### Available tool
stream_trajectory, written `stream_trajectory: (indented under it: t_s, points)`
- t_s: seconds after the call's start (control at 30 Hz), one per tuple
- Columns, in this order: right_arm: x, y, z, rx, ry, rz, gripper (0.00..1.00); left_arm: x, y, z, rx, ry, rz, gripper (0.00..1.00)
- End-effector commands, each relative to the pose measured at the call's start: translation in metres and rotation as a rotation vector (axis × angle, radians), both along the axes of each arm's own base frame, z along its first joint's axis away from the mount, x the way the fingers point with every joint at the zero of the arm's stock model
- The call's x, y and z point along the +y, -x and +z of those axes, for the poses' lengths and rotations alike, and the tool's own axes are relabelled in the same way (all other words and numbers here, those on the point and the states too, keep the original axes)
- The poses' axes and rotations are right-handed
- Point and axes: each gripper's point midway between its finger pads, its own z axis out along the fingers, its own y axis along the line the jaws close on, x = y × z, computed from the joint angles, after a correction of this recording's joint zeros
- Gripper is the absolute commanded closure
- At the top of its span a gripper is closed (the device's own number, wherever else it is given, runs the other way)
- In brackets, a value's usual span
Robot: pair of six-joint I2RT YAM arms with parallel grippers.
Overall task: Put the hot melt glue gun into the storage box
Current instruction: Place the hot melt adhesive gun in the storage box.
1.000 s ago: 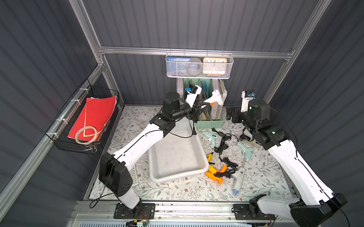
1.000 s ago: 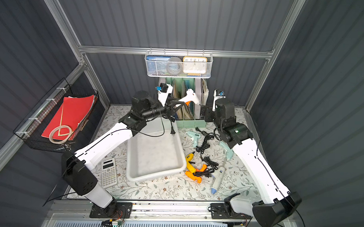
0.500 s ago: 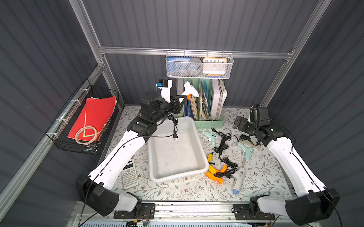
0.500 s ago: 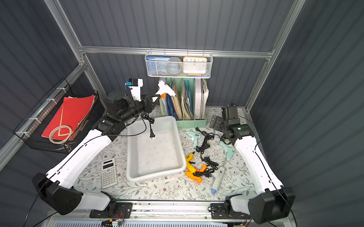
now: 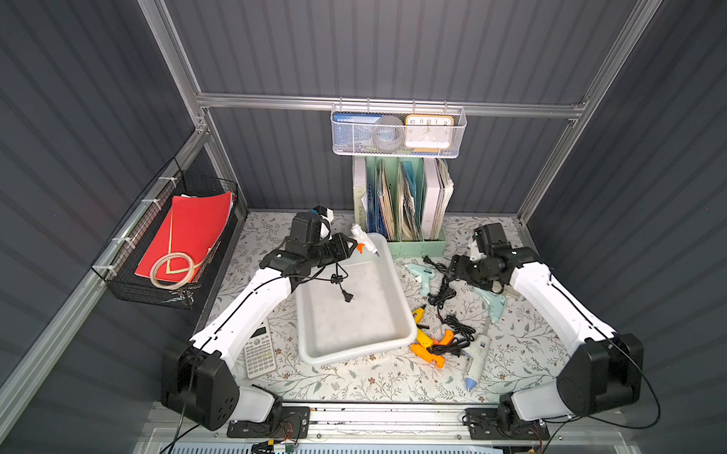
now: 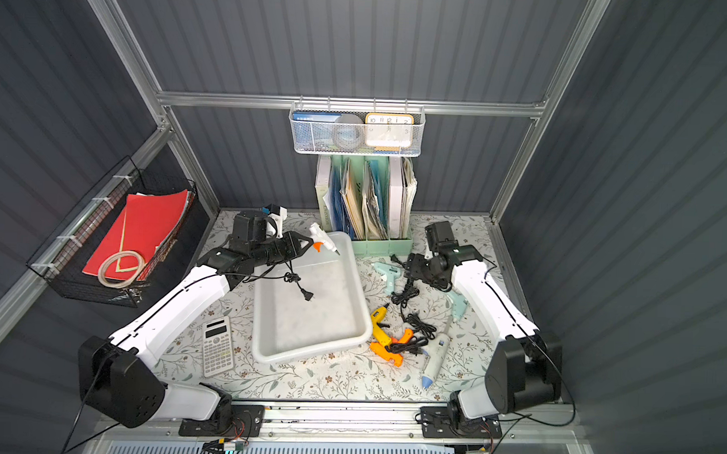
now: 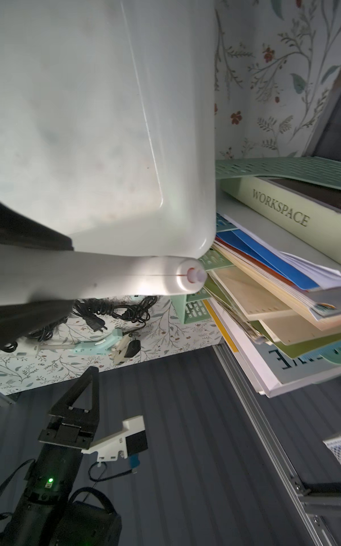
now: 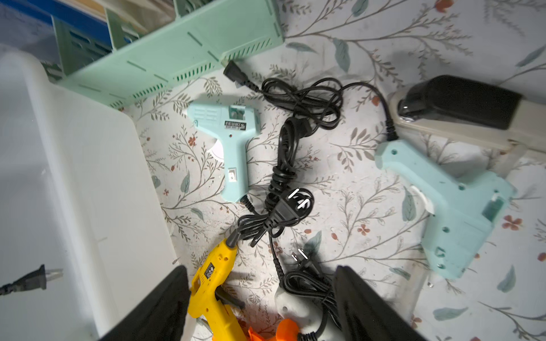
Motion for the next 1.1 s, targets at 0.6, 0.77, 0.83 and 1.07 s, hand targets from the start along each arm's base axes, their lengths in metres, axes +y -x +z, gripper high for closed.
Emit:
stream_trajectory:
  t_s: [0.6,0.77,0.83,1.07]
  points:
    - [0.042,-0.035,-0.082,0.191,0.131,0.108,0.43,-0.002,-0.016,-0.103,0.116,0.177,0.007,0.95]
    - [0.043,-0.043,-0.099,0.216,0.164,0.132,0.43,-0.001,-0.021,-0.126,0.148,0.152,0.019,0.79]
    - [0.044,-0.045,-0.105,0.226,0.171,0.140,0.43,-0.001,-0.024,-0.132,0.154,0.144,0.019,0.75]
    - [0.048,-0.047,-0.117,0.253,0.211,0.190,0.43,0.003,-0.033,-0.155,0.192,0.081,0.033,0.63]
